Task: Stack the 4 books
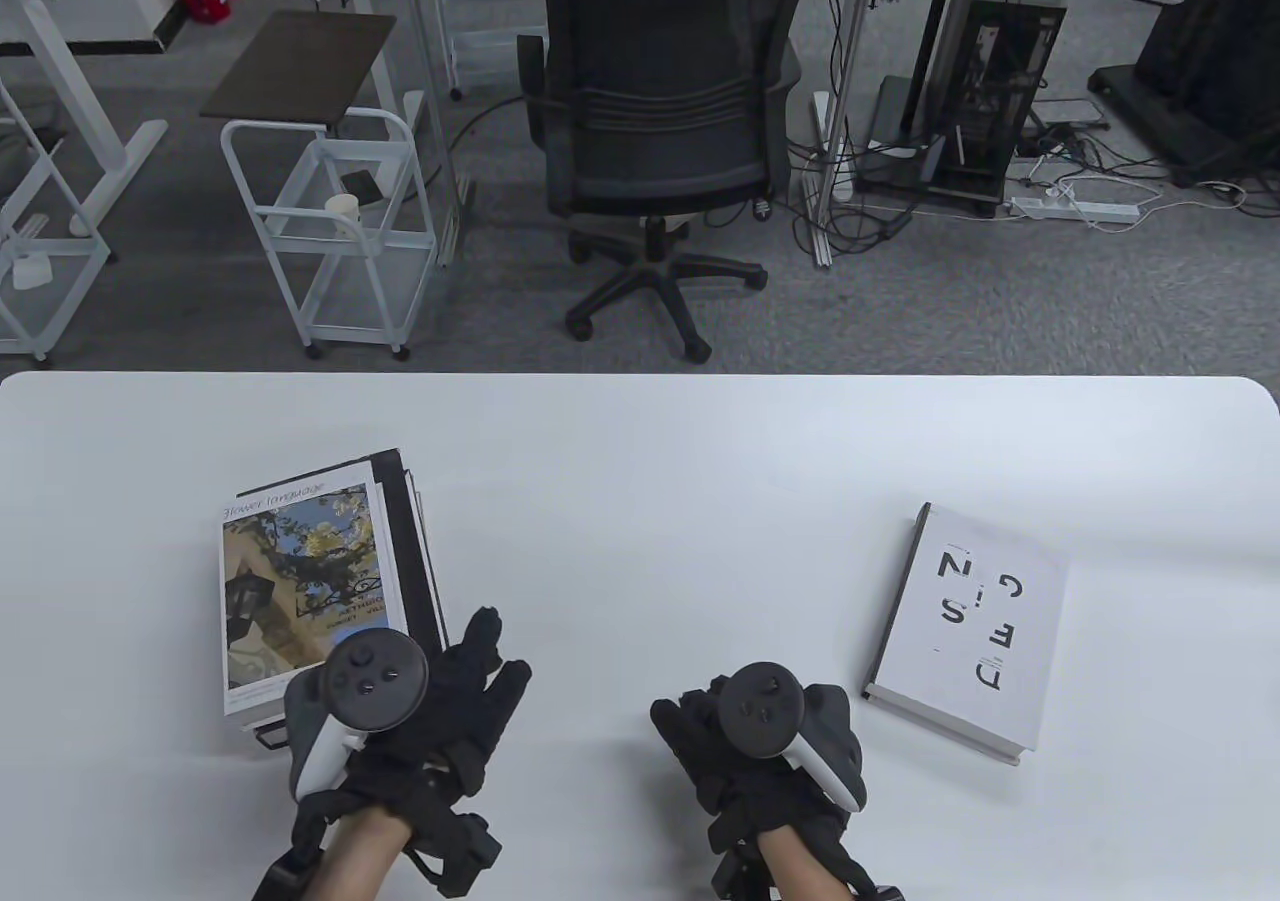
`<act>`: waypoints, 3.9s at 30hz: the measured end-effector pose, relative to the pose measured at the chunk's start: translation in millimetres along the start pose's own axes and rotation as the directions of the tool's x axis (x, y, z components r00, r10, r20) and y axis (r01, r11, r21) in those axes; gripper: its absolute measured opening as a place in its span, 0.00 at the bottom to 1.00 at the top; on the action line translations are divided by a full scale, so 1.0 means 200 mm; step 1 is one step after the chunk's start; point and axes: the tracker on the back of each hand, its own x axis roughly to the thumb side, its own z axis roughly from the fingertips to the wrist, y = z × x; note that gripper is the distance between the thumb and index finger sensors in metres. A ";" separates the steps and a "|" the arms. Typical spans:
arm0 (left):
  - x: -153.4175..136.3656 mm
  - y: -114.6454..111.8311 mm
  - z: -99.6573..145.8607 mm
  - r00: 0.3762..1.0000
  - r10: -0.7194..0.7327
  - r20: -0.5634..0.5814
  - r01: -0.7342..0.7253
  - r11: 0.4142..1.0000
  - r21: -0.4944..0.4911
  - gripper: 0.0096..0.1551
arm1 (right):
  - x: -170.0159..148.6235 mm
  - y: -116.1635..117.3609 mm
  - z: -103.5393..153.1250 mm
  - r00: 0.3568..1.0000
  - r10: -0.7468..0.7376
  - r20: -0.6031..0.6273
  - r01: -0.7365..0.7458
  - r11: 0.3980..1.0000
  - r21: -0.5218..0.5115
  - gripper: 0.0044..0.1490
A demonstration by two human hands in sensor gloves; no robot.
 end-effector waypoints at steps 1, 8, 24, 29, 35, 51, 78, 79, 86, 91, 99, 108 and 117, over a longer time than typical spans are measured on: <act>-0.01 -0.04 -0.01 1.000 0.011 0.003 -0.011 1.000 -0.017 0.43 | 0.00 0.00 0.00 1.000 0.000 -0.004 0.000 1.000 0.000 0.44; -0.09 -0.24 -0.06 0.997 0.079 -0.010 -0.080 0.994 -0.072 0.43 | -0.02 0.00 -0.01 1.000 0.010 -0.028 -0.010 1.000 0.008 0.44; -0.18 -0.37 -0.08 0.995 -0.100 0.020 0.102 0.987 -0.123 0.43 | -0.03 0.03 -0.03 0.999 0.023 -0.037 -0.022 0.999 0.047 0.44; -0.21 -0.34 -0.07 0.998 -0.066 0.009 0.067 0.990 -0.126 0.43 | 0.01 0.01 0.00 0.998 0.069 -0.009 -0.069 0.997 0.017 0.45; -0.24 -0.31 -0.04 1.000 -0.025 -0.018 0.022 0.993 -0.115 0.43 | 0.10 -0.04 0.08 0.978 0.204 0.046 -0.195 0.970 -0.147 0.46; -0.28 -0.27 -0.03 1.000 0.019 -0.021 -0.021 0.993 -0.115 0.43 | -0.54 -0.37 0.04 0.792 0.269 -0.548 -0.344 0.938 -0.037 0.57; -0.34 -0.27 -0.04 0.998 0.006 -0.070 -0.016 0.989 -0.147 0.43 | -0.52 -0.25 0.07 0.788 0.384 -0.480 -0.406 0.912 0.063 0.49; -0.34 -0.27 -0.04 0.997 0.006 -0.073 -0.017 0.989 -0.148 0.43 | -0.49 -0.24 0.06 0.796 0.387 -0.466 -0.408 0.911 0.059 0.49; -0.35 -0.27 -0.04 0.996 0.007 -0.091 -0.021 0.989 -0.145 0.43 | -0.26 -0.14 -0.01 0.823 0.448 -0.348 -0.458 0.887 0.058 0.49; -0.35 -0.26 -0.03 0.995 0.002 -0.102 -0.017 0.988 -0.150 0.43 | -0.09 -0.07 -0.05 0.831 0.491 -0.262 -0.493 0.868 0.060 0.49; -0.35 -0.25 -0.02 0.992 0.011 -0.124 -0.029 0.989 -0.147 0.43 | 0.12 0.05 -0.05 0.796 0.587 -0.146 -0.588 0.808 0.039 0.48; -0.37 -0.25 -0.03 0.988 0.012 -0.154 -0.038 0.984 -0.172 0.43 | 0.28 0.13 0.00 0.780 0.626 -0.010 -0.626 0.780 0.004 0.46; -0.39 -0.27 -0.06 0.982 -0.017 -0.187 -0.022 0.979 -0.203 0.44 | 0.36 0.14 0.09 0.812 0.573 0.111 -0.577 0.817 0.005 0.45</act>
